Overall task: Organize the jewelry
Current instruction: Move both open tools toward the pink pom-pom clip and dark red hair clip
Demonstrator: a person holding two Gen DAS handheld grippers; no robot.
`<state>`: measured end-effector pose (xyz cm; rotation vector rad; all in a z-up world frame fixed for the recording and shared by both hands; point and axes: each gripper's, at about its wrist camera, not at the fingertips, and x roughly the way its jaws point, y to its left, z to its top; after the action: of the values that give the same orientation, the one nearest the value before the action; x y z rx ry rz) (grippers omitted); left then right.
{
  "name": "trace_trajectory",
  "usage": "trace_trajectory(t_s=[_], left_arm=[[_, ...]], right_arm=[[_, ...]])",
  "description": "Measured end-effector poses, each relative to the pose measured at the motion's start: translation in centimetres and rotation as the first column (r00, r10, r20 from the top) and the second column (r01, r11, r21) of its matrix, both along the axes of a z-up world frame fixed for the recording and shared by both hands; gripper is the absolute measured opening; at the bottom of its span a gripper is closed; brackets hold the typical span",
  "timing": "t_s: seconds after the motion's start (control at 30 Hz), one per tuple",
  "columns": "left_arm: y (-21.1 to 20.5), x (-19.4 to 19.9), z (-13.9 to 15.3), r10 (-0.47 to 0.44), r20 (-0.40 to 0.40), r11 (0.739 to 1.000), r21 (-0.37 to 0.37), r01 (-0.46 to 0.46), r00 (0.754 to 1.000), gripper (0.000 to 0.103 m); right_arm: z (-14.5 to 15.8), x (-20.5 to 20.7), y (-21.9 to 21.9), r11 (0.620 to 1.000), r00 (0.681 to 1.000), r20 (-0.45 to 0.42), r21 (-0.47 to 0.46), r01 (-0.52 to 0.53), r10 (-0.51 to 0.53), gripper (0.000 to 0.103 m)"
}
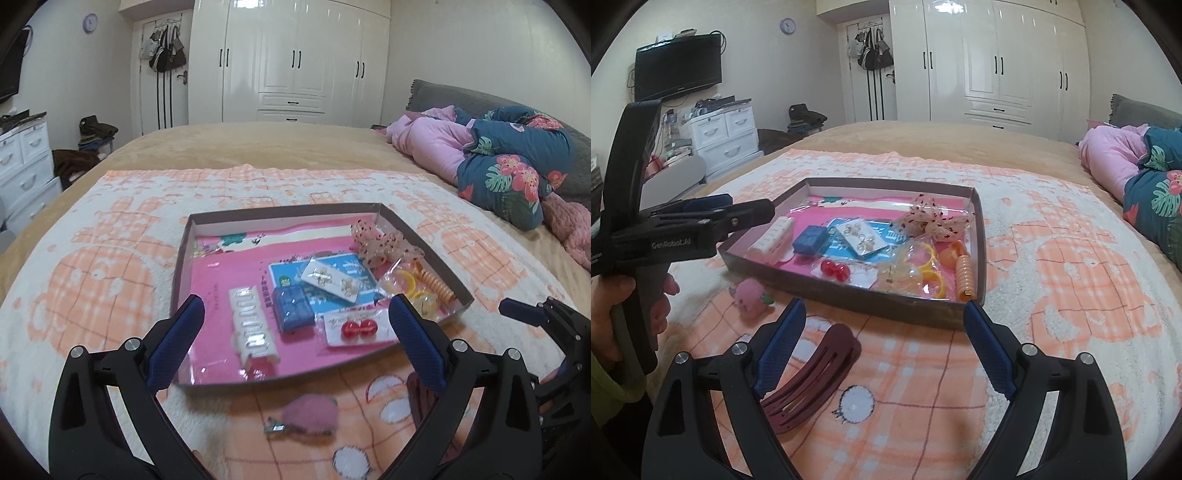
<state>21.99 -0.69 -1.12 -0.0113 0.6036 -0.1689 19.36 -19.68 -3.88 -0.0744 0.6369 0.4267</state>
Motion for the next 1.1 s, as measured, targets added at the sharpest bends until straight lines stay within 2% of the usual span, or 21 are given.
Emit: trace_trajectory(t_s=[0.7,0.87,1.1], left_arm=[[2.7,-3.3,-1.2,0.061,-0.041,0.998,0.026,-0.06,0.997,0.091],[3.5,-3.8,-1.7,0.07,-0.065,0.997,0.022,-0.069,0.995,0.091],[3.6,-4.0,-3.0,0.059,-0.117,0.998,0.033,-0.056,0.991,0.091]], right_arm=[[-1.9,-2.5,3.3,0.993,0.993,-0.051,-0.054,-0.108,0.105,0.084],[-2.8,-2.7,4.0,0.991,0.989,-0.093,-0.059,-0.123,0.117,0.084],[-4.3,-1.8,3.9,0.995,0.975,-0.199,0.016,-0.099,0.1,0.084]])
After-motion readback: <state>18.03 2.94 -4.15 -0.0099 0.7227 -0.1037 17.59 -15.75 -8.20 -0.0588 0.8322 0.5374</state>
